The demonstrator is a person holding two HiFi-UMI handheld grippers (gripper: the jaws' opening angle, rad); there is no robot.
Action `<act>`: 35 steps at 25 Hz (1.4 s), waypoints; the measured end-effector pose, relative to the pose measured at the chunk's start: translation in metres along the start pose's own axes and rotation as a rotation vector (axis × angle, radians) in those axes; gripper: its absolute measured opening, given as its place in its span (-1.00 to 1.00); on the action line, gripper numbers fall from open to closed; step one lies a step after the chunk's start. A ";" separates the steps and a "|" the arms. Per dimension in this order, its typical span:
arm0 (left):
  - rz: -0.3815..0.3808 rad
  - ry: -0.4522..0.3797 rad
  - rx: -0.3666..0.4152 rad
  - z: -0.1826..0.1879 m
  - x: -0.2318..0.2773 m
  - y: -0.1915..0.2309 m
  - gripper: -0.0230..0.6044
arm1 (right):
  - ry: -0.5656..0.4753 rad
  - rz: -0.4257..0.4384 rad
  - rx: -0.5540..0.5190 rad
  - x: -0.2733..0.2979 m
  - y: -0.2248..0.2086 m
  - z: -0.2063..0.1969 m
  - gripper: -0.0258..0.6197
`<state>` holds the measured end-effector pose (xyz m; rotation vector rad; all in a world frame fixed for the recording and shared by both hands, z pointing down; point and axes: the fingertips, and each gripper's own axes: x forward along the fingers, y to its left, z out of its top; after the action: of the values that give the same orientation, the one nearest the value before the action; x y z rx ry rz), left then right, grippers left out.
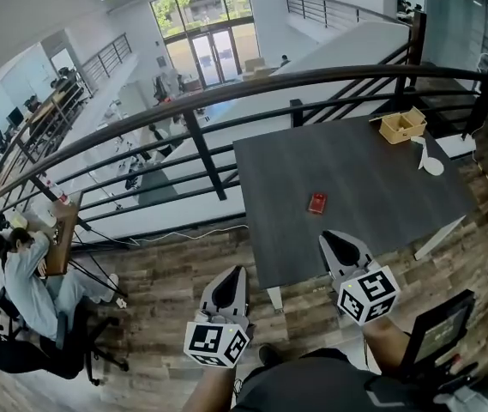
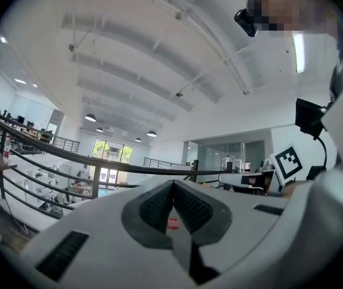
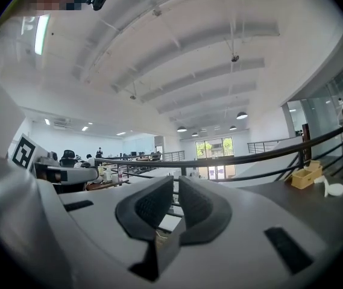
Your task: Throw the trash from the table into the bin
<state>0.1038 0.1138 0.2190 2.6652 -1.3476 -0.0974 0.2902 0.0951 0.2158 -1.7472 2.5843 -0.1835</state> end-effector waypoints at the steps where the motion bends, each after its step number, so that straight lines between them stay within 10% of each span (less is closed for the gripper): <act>1: -0.008 0.005 0.003 0.000 0.002 0.008 -0.90 | 0.001 -0.010 -0.004 0.007 0.003 0.000 -0.88; 9: -0.025 0.043 -0.009 -0.012 0.029 0.052 -0.90 | 0.044 -0.075 -0.003 0.050 -0.005 -0.010 -0.85; 20: -0.040 0.132 -0.028 -0.042 0.118 0.064 -0.89 | 0.099 -0.110 0.067 0.127 -0.091 -0.044 -0.28; 35: -0.003 0.363 -0.037 -0.143 0.220 0.087 -0.69 | 0.483 -0.233 0.198 0.205 -0.207 -0.224 0.07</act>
<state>0.1838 -0.0985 0.3767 2.4952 -1.2098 0.3408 0.3862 -0.1514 0.4710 -2.1329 2.5099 -0.9390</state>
